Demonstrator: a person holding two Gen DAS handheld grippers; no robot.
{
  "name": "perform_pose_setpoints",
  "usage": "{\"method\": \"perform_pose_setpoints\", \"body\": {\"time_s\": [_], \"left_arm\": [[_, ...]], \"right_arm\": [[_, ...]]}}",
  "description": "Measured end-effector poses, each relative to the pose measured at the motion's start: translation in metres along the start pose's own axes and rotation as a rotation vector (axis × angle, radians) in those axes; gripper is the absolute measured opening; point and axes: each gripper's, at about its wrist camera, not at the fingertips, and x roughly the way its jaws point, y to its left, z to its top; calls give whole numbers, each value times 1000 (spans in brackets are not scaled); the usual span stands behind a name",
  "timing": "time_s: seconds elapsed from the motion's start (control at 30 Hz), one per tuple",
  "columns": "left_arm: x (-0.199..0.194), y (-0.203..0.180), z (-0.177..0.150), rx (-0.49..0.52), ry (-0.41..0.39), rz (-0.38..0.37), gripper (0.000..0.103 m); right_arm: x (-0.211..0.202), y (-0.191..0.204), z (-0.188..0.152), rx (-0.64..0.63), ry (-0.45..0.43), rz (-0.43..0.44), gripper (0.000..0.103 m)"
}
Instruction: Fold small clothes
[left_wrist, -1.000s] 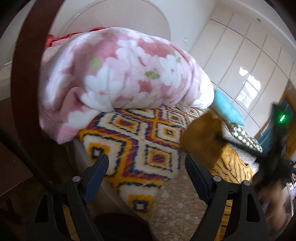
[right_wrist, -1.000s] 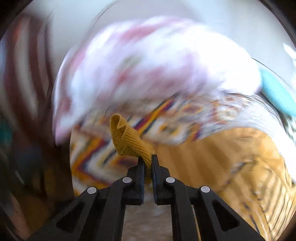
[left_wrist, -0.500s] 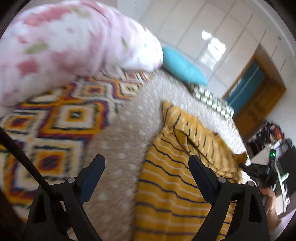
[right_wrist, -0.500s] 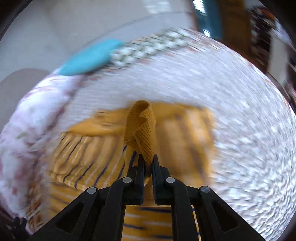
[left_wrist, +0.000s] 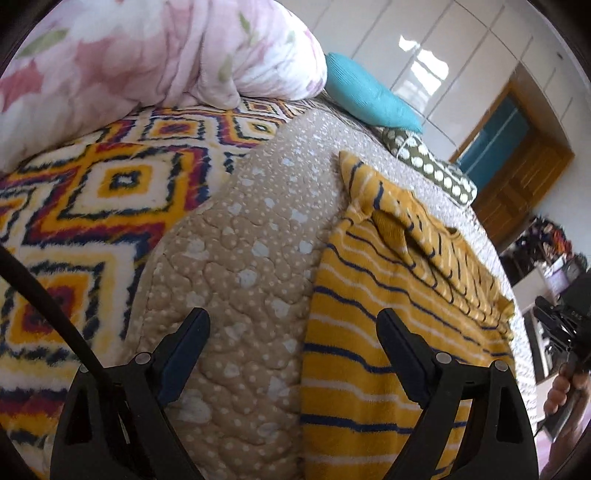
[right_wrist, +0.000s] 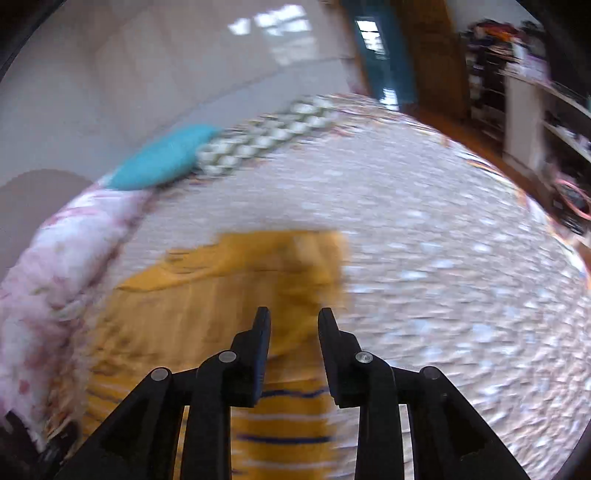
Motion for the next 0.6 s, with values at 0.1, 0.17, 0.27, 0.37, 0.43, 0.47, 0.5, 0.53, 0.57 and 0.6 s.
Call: {"method": "perform_pose_setpoints", "body": {"time_s": [0.1,0.17,0.27,0.37,0.43,0.47,0.5,0.53,0.57,0.6], "left_arm": [[-8,4,1,-21,-41,22,90],[-11,8,2,-35,-64,40,90],[-9,13,3,-63,-51,23,90],[-10,15,4,-68,-47,14,90],[-12,16,4,-64,-49,8,90],[-12,16,4,-65,-50,5,90],[-12,18,5,-70,-51,-1,90],[-11,19,6,-76,-50,-7,90],[-11,21,6,-84,-49,-16,90],[-11,24,7,-95,-49,-26,90]], "right_arm": [[29,56,-17,-42,140,251,33],[53,94,-30,-70,209,336,33],[89,151,-48,-148,282,402,38],[128,188,-56,-194,320,366,40],[151,200,-56,-204,320,302,41],[161,204,-54,-205,301,254,41],[168,209,-53,-203,287,233,41],[172,210,-52,-194,284,230,41],[182,214,-52,-177,305,245,43],[187,218,-54,-170,320,258,44]]}}
